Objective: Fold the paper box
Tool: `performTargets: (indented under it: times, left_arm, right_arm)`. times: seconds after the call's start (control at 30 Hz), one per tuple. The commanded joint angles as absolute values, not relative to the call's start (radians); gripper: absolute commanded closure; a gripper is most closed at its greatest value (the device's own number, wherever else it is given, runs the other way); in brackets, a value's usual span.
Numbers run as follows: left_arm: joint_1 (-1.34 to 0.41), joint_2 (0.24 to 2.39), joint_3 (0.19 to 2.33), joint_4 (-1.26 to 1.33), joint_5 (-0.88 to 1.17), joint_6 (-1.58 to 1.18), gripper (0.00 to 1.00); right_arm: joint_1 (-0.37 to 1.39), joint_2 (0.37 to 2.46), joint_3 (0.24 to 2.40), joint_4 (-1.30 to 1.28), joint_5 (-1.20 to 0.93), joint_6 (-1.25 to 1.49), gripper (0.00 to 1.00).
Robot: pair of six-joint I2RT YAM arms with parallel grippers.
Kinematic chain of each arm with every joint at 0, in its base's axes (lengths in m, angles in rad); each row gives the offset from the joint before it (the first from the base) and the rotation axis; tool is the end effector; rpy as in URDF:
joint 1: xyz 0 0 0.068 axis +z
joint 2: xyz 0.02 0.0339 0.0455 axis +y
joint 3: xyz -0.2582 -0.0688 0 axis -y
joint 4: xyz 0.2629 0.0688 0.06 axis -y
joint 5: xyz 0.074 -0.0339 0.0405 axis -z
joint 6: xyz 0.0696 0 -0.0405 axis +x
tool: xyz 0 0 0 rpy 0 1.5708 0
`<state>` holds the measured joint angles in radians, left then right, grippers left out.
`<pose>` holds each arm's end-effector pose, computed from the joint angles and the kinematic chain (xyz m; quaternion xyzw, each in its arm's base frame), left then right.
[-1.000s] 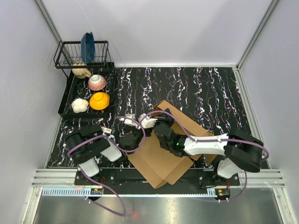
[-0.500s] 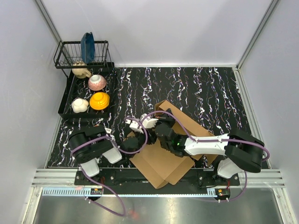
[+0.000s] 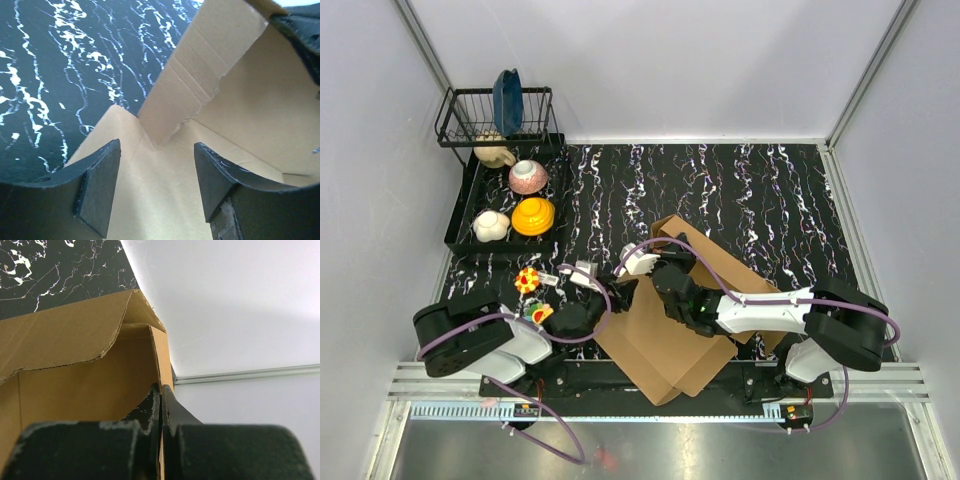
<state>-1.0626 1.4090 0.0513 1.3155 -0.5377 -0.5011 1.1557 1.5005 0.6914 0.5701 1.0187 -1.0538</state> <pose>0.1413 -0.1804 0.1184 0.0162 0.7196 -0.3340 0.6085 0.1890 0.2818 0.1961 -0.4780 0.5776 -0.3555 0.5582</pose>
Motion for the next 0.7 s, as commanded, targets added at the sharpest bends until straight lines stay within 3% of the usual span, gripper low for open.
performTargets:
  times: [0.0, 0.37, 0.67]
  left_arm:
    - [-1.055, 1.454, 0.099, 1.666, -0.601, -0.342, 0.35]
    - [-0.938, 1.631, 0.267, 1.667, -0.525, -0.308, 0.29]
    - [-0.844, 1.675, 0.316, 1.669, -0.238, -0.393, 0.23]
  right_arm:
    - [1.160, 1.506, 0.652, 0.477, 0.976, -0.960, 1.00]
    - [1.160, 1.513, 0.658, 0.468, 0.966, -0.940, 1.00]
    - [1.160, 1.511, 0.655, 0.451, 0.956, -0.885, 1.00]
